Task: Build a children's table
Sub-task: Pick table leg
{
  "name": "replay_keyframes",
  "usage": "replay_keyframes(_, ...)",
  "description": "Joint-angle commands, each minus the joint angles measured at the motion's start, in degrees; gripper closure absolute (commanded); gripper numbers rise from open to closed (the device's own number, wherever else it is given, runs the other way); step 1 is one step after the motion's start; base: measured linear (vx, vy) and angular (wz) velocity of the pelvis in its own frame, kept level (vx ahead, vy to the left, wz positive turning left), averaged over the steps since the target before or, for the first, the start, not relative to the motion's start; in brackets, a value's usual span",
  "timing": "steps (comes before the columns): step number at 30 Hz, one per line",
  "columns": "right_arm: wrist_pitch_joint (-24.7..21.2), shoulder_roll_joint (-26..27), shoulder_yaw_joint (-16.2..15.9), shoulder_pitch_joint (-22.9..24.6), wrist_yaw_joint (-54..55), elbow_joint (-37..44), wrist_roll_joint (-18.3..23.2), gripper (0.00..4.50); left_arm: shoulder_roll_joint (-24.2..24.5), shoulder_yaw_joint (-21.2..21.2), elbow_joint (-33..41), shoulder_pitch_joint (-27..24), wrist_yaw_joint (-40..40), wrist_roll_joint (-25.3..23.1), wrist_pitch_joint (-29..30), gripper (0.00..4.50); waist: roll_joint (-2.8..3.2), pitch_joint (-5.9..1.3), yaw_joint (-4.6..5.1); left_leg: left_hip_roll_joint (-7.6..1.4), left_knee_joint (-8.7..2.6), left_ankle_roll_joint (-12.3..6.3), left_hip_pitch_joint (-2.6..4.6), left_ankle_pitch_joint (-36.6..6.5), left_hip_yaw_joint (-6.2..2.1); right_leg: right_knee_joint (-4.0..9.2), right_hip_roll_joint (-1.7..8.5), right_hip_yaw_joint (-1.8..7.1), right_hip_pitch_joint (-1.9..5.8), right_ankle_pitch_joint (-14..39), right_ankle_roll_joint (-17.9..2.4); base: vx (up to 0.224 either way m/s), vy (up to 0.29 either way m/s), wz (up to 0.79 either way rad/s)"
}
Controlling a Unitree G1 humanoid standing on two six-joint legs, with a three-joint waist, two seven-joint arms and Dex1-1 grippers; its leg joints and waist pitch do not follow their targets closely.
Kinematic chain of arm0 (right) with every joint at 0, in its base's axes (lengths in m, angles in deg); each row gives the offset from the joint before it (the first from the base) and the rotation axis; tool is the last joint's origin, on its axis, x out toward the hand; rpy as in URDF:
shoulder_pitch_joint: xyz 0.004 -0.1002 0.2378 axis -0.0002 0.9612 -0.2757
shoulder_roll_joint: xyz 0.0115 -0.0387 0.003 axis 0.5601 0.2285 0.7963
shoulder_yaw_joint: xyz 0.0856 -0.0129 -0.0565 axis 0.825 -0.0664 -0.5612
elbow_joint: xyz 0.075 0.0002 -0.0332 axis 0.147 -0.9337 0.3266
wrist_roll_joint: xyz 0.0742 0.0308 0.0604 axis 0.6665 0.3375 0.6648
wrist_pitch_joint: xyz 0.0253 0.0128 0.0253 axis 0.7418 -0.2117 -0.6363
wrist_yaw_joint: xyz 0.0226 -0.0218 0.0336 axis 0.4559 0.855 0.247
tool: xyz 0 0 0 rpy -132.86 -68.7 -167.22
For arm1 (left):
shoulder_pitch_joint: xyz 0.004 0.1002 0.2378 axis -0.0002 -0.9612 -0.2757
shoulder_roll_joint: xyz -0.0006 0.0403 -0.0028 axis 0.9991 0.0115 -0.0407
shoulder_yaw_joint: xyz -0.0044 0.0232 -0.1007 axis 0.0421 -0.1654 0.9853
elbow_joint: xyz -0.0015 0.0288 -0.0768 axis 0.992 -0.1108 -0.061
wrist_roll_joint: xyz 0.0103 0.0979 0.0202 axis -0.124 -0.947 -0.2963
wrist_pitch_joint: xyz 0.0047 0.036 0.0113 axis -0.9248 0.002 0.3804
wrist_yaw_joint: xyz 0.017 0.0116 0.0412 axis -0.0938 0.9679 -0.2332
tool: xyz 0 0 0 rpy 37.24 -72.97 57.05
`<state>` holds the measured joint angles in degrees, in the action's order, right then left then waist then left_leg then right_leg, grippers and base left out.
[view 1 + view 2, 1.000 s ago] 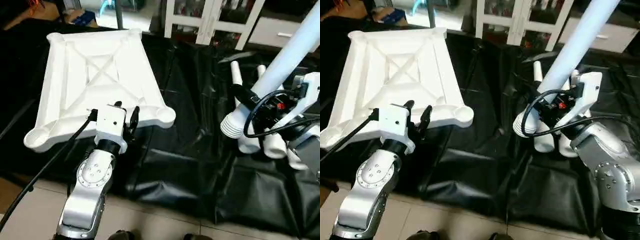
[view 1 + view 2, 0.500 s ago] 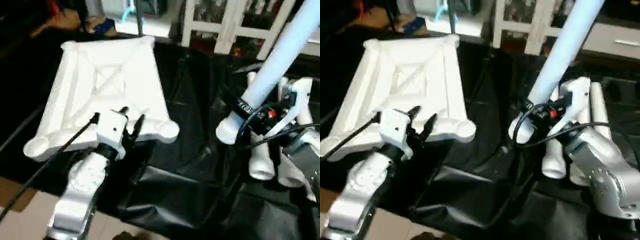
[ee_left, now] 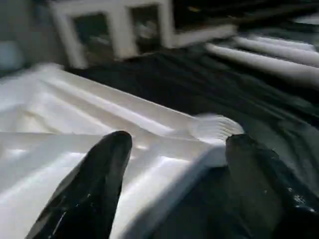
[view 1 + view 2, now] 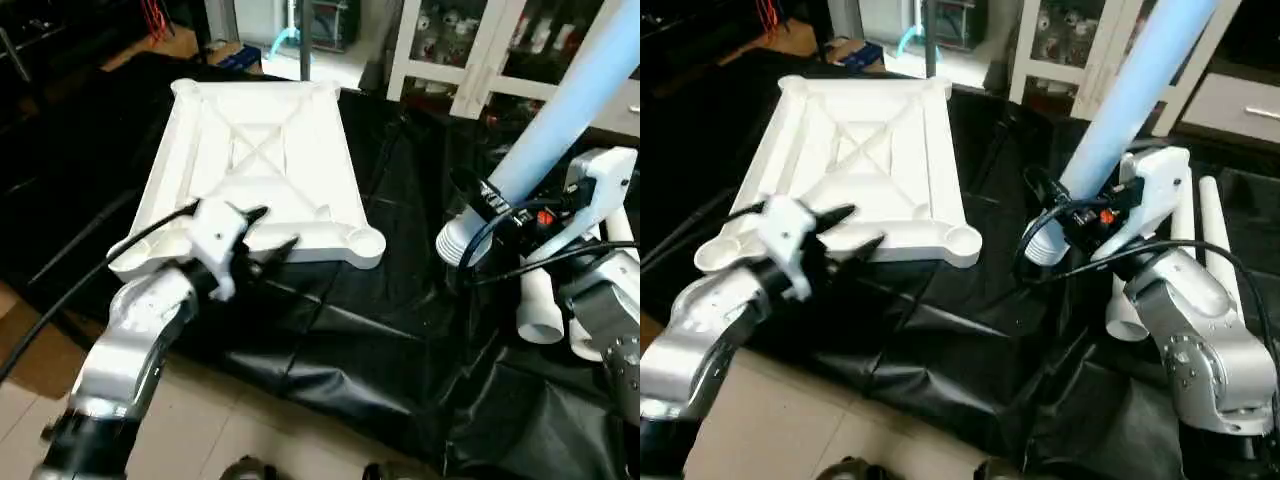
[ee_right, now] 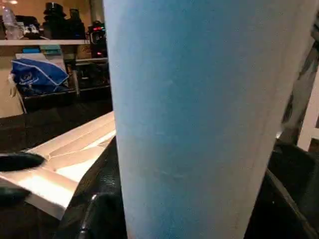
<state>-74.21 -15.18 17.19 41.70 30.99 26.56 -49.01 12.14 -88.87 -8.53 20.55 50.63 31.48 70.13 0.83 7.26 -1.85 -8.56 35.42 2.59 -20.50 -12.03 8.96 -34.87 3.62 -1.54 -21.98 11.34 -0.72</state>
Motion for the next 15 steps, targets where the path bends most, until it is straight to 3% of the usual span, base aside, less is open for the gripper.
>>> replay_keyframes(1,-0.2,-0.5,-0.3,-0.6,-0.7,0.2,0.0,2.67,0.6,-1.9,-2.3,1.4,3.4,-0.3,0.4,0.77,-0.32,-3.44,0.14,-3.55,-6.08,1.34,0.84,-18.4,-1.68,5.02,4.45,2.57,0.89,22.1,-7.6,0.0,0.0,0.0)
replay_keyframes(4,0.1,-0.7,-0.4,-0.5,-1.1,0.3,-0.4,2.67,0.0,-2.7,-8.0,5.4,3.5,-1.9,-2.4,0.64,-0.37,-3.79,0.03,-3.55,-5.83,0.29,0.58,-15.0,-1.34,4.71,4.43,2.85,1.06,18.5,-8.6,0.0,0.0,0.0)
replay_keyframes(5,0.0,-0.8,-0.2,-0.4,-1.3,0.4,-0.4,2.67,-0.6,-2.6,-10.3,7.2,3.6,-1.9,-2.9,0.39,-0.51,-3.99,0.04,-3.57,-5.67,-0.4,0.47,-13.1,-1.08,4.61,4.28,2.95,1.07,16.4,-9.2,0.0,0.0,0.0)
replay_keyframes(6,0.0,-0.8,-0.1,-0.4,-1.3,0.4,-0.3,2.67,-0.7,-2.6,-10.7,7.5,3.8,-1.8,-2.9,0.32,-0.51,-4.44,-0.19,-3.56,-5.29,-1.0,0.67,-11.2,-0.8,4.34,4.27,3.04,0.94,13.8,-10.2,0.0,0.0,0.0)
replay_keyframes(7,-0.2,-0.8,0.0,-0.4,-1.4,0.4,-0.2,2.67,-0.9,-2.7,-11.8,8.4,4.2,-1.8,-3.0,0.32,-0.59,-4.65,-0.2,-3.55,-5.12,-1.55,0.42,-9.3,-0.7,4.08,4.28,3.08,1.1,11.3,-10.8,0.0,0.0,0.0)
replay_keyframes(8,-0.4,-0.9,0.2,-0.2,-1.6,0.6,-0.1,2.67,-1.1,-3.3,-14.7,10.2,5.5,-2.4,-3.8,0.19,-0.75,-4.75,-0.2,-3.41,-4.89,-3.01,-0.24,-5.5,-0.59,3.63,4.2,2.99,1.32,6.8,-11.7,0.0,0.0,0.0)
replay_keyframes(12,-1.2,-1.8,0.0,0.2,-2.9,1.1,0.4,2.67,1.0,-6.9,-21.0,14.0,12.1,-4.8,-5.7,0.09,-0.5,-5.72,-0.41,-3.28,-3.99,-7.39,-0.56,1.8,-0.39,2.09,4.06,2.76,1.62,-4.8,-14.3,0.025,-0.004,0.0)
replay_keyframes(14,-1.5,-2.1,0.0,0.2,-3.2,1.1,0.5,2.67,2.1,-8.3,-22.6,15.1,15.2,-5.4,-6.0,0.09,-0.43,-5.61,-0.35,-3.27,-3.77,-9.23,-1.05,4.6,-0.38,1.75,4.12,2.63,1.56,-8.7,-15.3,0.0,0.0,0.0)
replay_keyframes(15,-1.5,-2.2,0.0,0.2,-3.3,1.1,0.6,2.67,2.5,-8.8,-23.3,15.5,16.1,-5.7,-6.3,0.09,-0.5,-5.45,-0.36,-3.35,-3.81,-9.79,-0.9,3.4,-0.22,2.03,4.17,2.62,1.4,-7.4,-15.7,0.0,0.0,0.0)
